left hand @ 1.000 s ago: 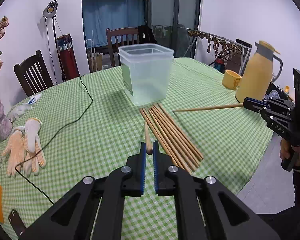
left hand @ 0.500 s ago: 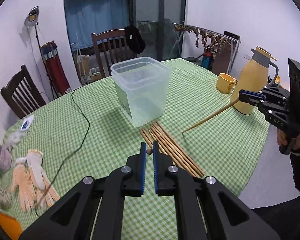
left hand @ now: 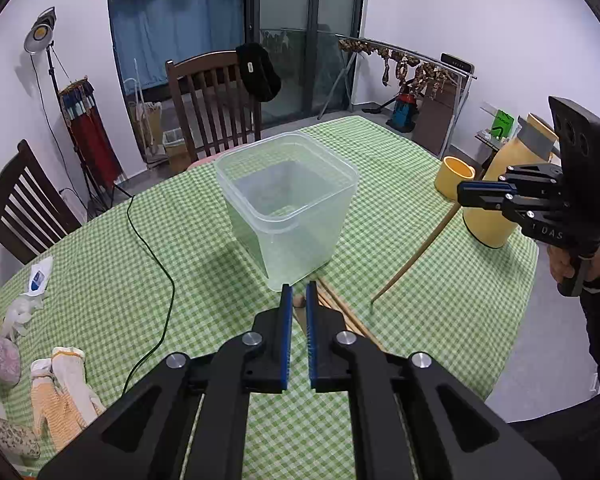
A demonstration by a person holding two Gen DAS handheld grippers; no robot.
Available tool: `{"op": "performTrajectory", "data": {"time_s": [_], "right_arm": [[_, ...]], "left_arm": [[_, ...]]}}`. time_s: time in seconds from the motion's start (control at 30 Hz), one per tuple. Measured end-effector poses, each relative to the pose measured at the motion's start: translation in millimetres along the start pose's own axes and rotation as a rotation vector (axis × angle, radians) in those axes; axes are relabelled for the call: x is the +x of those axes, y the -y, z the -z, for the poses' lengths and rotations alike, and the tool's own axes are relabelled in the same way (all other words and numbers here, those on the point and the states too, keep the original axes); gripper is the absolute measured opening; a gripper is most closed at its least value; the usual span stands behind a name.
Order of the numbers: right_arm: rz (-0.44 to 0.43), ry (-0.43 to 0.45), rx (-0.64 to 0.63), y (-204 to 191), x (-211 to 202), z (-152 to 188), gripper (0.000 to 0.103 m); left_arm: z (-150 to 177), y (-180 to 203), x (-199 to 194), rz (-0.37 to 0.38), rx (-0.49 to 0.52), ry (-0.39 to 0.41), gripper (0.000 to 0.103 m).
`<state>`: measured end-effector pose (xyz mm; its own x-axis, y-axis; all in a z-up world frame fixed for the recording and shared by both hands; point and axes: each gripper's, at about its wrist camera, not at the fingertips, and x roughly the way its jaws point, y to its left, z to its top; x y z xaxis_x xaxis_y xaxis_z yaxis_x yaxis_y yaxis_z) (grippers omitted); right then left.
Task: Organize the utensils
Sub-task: 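Carry the chopstick with the right tool over the clear container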
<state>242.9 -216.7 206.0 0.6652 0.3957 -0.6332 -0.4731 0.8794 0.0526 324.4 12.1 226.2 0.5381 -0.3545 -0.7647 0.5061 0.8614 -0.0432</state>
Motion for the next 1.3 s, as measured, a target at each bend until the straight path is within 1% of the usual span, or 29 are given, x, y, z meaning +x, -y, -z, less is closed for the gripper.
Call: {"op": "performTrajectory", "data": {"time_s": [0.07, 0.2, 0.37, 0.43, 0.53, 0.6, 0.67, 0.73, 0.8, 0.9, 1.0, 1.1, 1.3], "right_arm": [[0.001, 0.022, -0.014, 0.8, -4.2, -9.9, 0.006], [0.008, 0.094, -0.037, 3.7, -24.1, -37.3, 0.006], [-0.001, 0.175, -0.046, 11.5, -46.5, -81.6, 0.006], [-0.007, 0.209, -0.047, 14.1, -55.6, -100.7, 0.006], [-0.015, 0.264, -0.047, 17.3, -68.8, -129.9, 0.006], [-0.016, 0.301, -0.050, 19.1, -75.6, -146.7, 0.006], [-0.014, 0.321, -0.051, 20.1, -75.9, -157.5, 0.006], [-0.012, 0.329, -0.051, 22.6, -68.4, -165.9, 0.006], [0.000, 0.324, -0.049, 24.8, -55.5, -171.2, 0.006], [-0.009, 0.280, -0.029, 33.3, -18.6, -173.7, 0.006], [-0.016, 0.227, -0.007, 42.0, 17.1, -171.7, 0.006], [-0.016, 0.165, 0.003, 47.1, 47.9, -166.2, 0.006], [-0.022, 0.024, -0.002, 54.2, 97.1, -151.7, 0.006]], "left_arm": [[-6.0, -0.4, -2.5, 0.002, 0.002, 0.005, 0.003], [-22.4, -0.5, -22.9, 0.010, 0.001, 0.056, 0.004], [-61.9, 4.0, -67.0, -0.023, 0.029, 0.163, 0.004], [-82.1, 5.8, -88.6, -0.022, 0.026, 0.215, 0.003], [-104.1, 11.8, -121.4, -0.007, 0.040, 0.293, 0.003], [-116.2, 15.7, -136.7, -0.030, 0.054, 0.336, 0.003], [-126.3, 13.4, -147.7, -0.027, 0.047, 0.357, 0.003], [-135.4, 10.1, -150.6, -0.018, 0.044, 0.371, 0.003], [-140.0, 4.3, -147.8, -0.018, 0.029, 0.373, 0.003], [-148.1, -9.2, -129.0, -0.013, 0.000, 0.354, 0.003], [-152.4, -25.8, -87.2, 0.001, -0.036, 0.284, 0.003], [-155.2, -36.5, -51.7, 0.018, -0.051, 0.237, 0.004], [-162.1, -54.8, -1.2, 0.025, -0.068, 0.166, 0.004]]}}
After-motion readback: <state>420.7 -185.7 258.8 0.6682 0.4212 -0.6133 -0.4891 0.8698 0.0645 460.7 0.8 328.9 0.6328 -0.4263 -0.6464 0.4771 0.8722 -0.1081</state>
